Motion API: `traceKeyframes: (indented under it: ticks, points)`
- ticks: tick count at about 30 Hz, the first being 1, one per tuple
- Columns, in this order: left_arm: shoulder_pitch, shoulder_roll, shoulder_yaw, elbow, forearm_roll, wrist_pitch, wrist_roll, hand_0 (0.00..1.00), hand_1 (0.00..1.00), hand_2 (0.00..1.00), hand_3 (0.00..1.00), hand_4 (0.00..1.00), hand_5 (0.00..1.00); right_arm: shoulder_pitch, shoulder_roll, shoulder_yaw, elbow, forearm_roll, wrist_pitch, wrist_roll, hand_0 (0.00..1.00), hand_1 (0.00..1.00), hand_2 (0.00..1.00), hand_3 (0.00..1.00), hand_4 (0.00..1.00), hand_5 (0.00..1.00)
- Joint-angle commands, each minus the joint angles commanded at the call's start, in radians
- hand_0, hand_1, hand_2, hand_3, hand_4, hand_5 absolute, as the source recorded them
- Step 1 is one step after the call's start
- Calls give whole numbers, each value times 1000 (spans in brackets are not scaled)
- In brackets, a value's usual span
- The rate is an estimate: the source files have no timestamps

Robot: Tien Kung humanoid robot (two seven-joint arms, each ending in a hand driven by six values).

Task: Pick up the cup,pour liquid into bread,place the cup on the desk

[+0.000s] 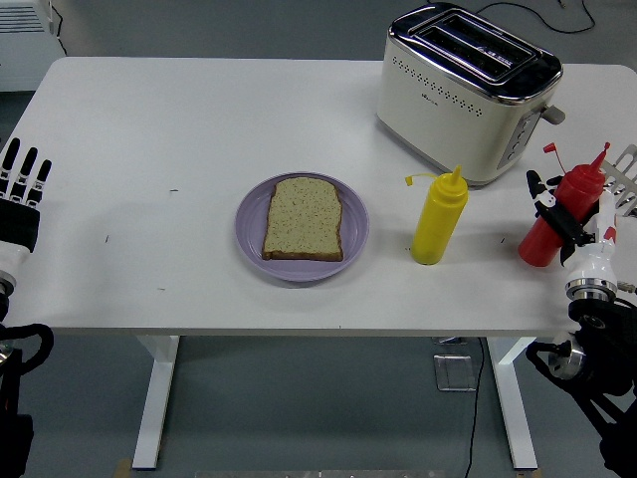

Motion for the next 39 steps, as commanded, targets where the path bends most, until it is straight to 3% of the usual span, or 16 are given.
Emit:
traceKeyframes:
  ticks: [9, 12, 13, 15, 18, 19, 25, 31, 35, 39]
  points:
    - [-1, -1, -5, -1, 0, 0, 0, 786, 737, 736, 697, 545, 998, 19, -37, 89, 149, -145, -9, -85, 27, 22, 154, 227, 847, 220]
    - [-3, -2, -5, -1, -1, 0, 0, 786, 737, 736, 697, 545, 998, 59, -69, 135, 208, -248, 36, -174, 27, 22, 154, 227, 847, 220]
    - [-4, -2, -5, -1, -1, 0, 0, 787, 738, 736, 698, 545, 998, 68, -76, 143, 218, -279, 46, -189, 44, 37, 183, 334, 786, 189]
    - [-4, -1, -6, -1, -1, 0, 0, 787, 738, 736, 698, 545, 998, 114, -101, 171, 250, -365, 82, -240, 44, 37, 183, 334, 786, 189]
    - [-4, -1, -10, -1, 0, 0, -1, 787, 738, 736, 698, 545, 998, 183, -132, 183, 277, -473, 97, -300, 44, 37, 183, 334, 786, 189]
    - [-4, -1, -10, -1, 0, 0, -1, 787, 738, 735, 697, 545, 998, 201, -137, 182, 281, -510, 98, -316, 58, 47, 201, 377, 682, 155]
    - [-3, -1, -10, -1, 1, 0, -1, 787, 736, 735, 698, 545, 998, 368, -181, 79, 296, -756, 126, -516, 69, 60, 218, 398, 658, 165]
    - [-1, -1, -13, -1, 1, 0, -1, 787, 738, 735, 698, 545, 998, 473, -182, -51, 272, -1009, 185, -678, 82, 75, 237, 402, 626, 162]
    - [0, -2, -12, -1, 1, 0, -1, 787, 738, 735, 698, 545, 998, 543, -161, -153, 226, -1178, 255, -746, 82, 75, 237, 402, 626, 162]
    - [1, -2, -14, -1, 1, 0, -1, 787, 737, 735, 698, 544, 998, 596, -149, -224, 197, -1341, 333, -766, 87, 81, 240, 405, 619, 164]
